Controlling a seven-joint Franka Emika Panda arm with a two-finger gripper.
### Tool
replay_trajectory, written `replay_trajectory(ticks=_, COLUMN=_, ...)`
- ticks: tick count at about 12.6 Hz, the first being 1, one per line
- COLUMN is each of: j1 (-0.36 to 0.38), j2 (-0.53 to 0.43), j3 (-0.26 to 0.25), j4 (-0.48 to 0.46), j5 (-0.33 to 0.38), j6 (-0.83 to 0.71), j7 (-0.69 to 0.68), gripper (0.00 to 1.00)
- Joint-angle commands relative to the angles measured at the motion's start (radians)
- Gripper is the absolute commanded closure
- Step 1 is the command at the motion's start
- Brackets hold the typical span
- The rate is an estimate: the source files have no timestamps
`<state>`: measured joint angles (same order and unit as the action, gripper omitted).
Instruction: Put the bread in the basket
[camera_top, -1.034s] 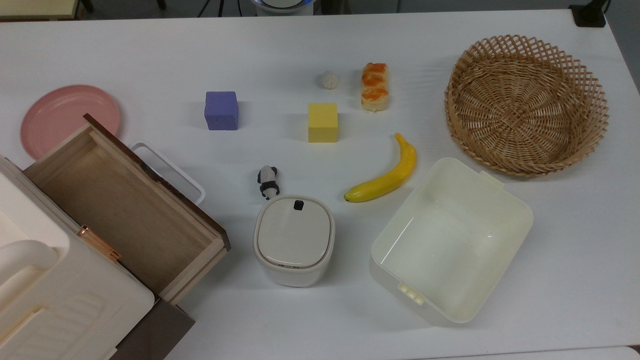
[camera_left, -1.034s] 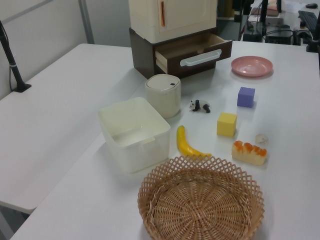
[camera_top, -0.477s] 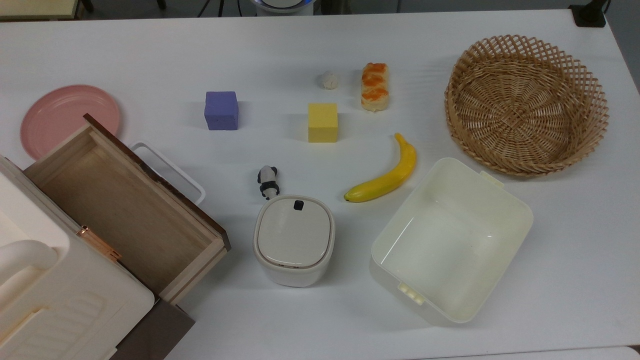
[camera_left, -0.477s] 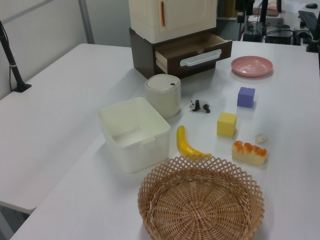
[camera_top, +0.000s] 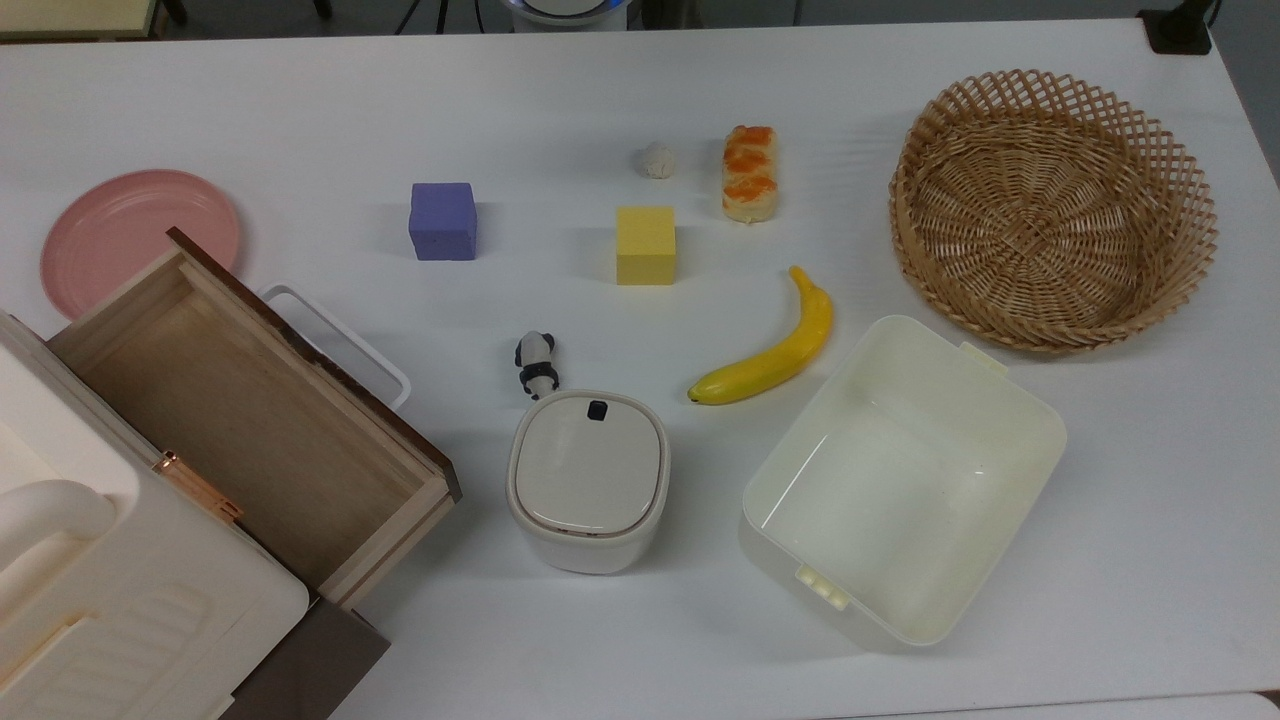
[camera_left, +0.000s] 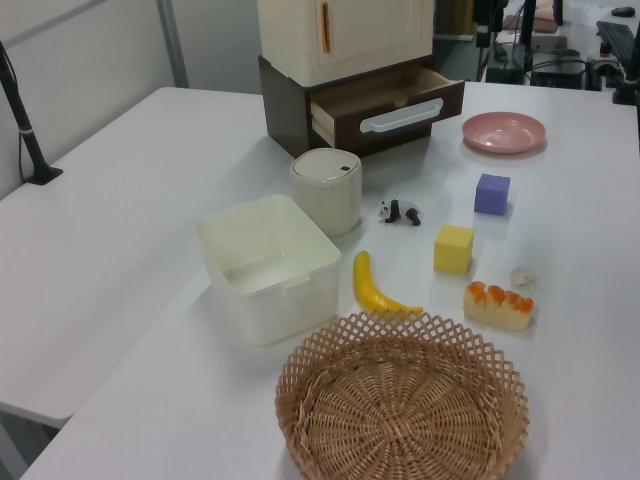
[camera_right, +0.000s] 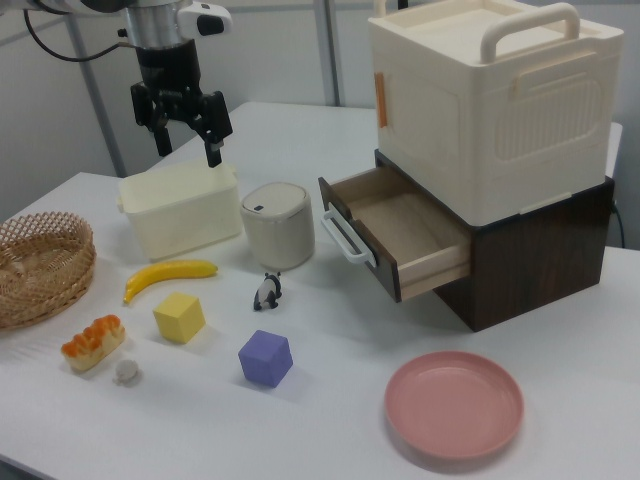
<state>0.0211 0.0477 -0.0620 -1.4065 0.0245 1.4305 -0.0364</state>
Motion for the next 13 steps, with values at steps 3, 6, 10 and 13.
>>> replay_trajectory(ticks=3, j1=-0.009, j2=-0.011, j3=0.007, j4=-0.022, j5=0.006, j6=0.021, j7=-0.026, gripper=0.0)
replay_trajectory(ticks=6, j1=-0.009, j2=-0.006, j3=0.004, j4=-0.022, j5=0.005, j6=0.028, j7=-0.028, gripper=0.0)
replay_trajectory(ticks=10, j1=-0.007, j2=0.0, j3=0.004, j4=-0.022, j5=0.005, j6=0.027, j7=-0.026, gripper=0.0)
replay_trajectory(ticks=13, j1=-0.009, j2=-0.002, j3=0.002, j4=-0.019, j5=0.003, j6=0.027, j7=-0.028, gripper=0.0)
